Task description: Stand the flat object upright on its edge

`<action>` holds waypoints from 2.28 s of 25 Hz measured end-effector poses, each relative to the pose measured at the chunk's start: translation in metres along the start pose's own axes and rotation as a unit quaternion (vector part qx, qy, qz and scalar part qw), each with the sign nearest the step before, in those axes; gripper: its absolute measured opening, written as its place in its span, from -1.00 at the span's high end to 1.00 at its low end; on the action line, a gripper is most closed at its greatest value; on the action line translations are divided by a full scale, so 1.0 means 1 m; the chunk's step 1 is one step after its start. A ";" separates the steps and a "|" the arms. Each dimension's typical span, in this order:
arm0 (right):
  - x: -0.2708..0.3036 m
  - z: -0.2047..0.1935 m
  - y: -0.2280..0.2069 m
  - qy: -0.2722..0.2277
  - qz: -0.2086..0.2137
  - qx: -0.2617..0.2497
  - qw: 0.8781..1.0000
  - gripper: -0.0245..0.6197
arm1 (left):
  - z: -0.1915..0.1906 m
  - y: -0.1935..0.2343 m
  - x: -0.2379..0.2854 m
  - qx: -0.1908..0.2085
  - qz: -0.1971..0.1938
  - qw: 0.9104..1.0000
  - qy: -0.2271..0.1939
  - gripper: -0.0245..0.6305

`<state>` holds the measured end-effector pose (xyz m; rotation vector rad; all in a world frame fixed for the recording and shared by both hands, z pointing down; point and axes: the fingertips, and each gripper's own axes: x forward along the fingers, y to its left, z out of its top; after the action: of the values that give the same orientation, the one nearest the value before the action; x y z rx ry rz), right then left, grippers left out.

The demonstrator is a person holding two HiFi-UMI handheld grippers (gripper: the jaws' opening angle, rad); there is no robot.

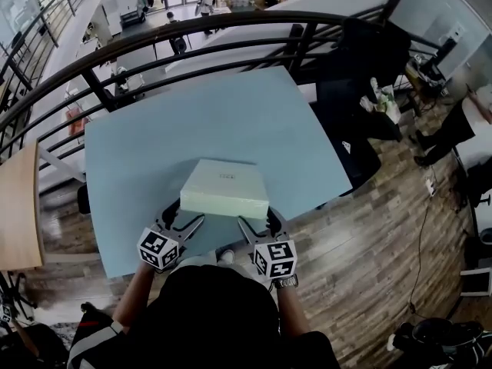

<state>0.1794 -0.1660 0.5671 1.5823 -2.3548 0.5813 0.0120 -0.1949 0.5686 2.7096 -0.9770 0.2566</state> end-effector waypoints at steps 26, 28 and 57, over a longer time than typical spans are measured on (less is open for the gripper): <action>-0.018 0.021 0.017 -0.028 0.011 -0.025 0.999 -0.10 | 0.024 -0.009 -0.021 0.027 0.013 0.999 -0.021 -0.06; -0.018 0.021 0.017 -0.029 0.011 -0.027 0.999 -0.10 | 0.024 -0.009 -0.021 0.026 0.014 0.999 -0.023 -0.06; -0.005 0.047 0.022 -0.040 0.034 -0.037 0.998 -0.10 | 0.041 0.002 -0.032 0.029 0.051 0.998 -0.039 -0.06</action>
<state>0.1622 -0.1759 0.5187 1.5258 -2.4671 0.4466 -0.0101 -0.1888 0.5214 2.7447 -1.1489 0.2022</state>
